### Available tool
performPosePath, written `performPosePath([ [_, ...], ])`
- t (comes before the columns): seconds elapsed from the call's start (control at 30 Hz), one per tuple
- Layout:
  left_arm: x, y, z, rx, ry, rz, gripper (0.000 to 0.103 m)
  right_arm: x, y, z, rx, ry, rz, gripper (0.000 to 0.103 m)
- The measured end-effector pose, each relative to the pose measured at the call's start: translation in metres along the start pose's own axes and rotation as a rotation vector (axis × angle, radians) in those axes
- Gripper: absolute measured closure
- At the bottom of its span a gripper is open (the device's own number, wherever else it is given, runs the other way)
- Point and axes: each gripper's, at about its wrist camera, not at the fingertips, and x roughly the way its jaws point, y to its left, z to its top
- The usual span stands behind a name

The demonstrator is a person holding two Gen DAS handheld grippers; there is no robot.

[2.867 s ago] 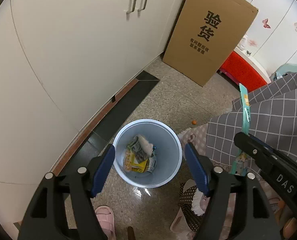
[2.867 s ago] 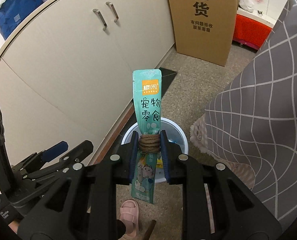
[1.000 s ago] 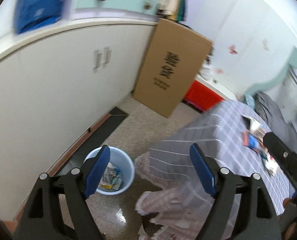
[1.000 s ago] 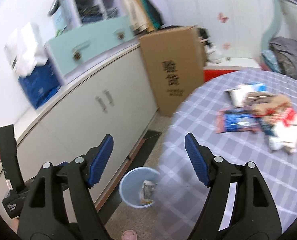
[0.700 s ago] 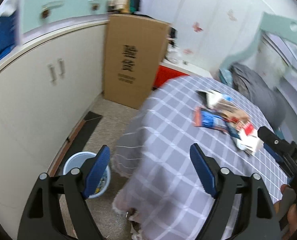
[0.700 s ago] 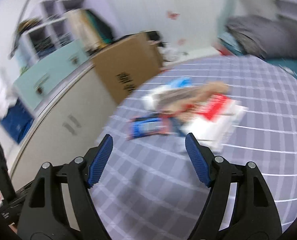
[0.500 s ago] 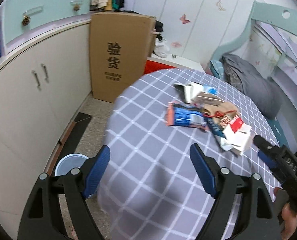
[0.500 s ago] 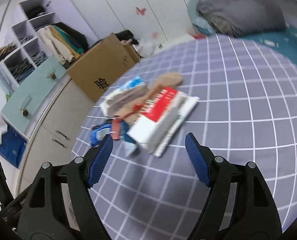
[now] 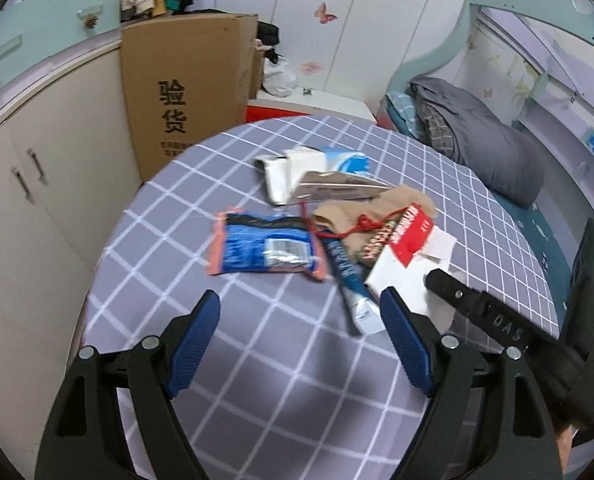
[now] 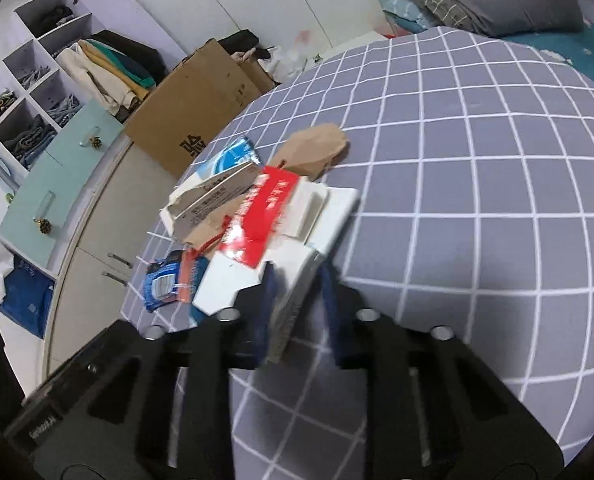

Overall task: Collect trash
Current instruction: 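Grasp the blue tube with the left tool while the right tool grasps the white box, then carry the blue tube and white box to the wastebasket and release the box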

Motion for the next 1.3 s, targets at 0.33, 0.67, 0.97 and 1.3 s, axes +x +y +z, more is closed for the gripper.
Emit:
performPosePath([
  [0.33,0.042,-0.03,0.003,0.022,0.082,-0.042,0.058,-0.035,-0.013,0.001,-0.03,-0.173,-0.06,0.094],
  [0.67,0.021,-0.025,-0.002,0.053,0.006,-0.07,0.096,-0.039,-0.004,-0.001,-0.046,-0.177,-0.038,0.095],
  [0.97,-0.04,0.011,-0.01,0.014,-0.082,-0.124,0.096,-0.063,0.046,-0.01,-0.115,-0.204,-0.005,0.095],
  [1.3,-0.101,0.092,-0.023,-0.079,-0.174,-0.117,0.096,-0.059,0.147,-0.04,-0.266,-0.166,0.087,0.095],
])
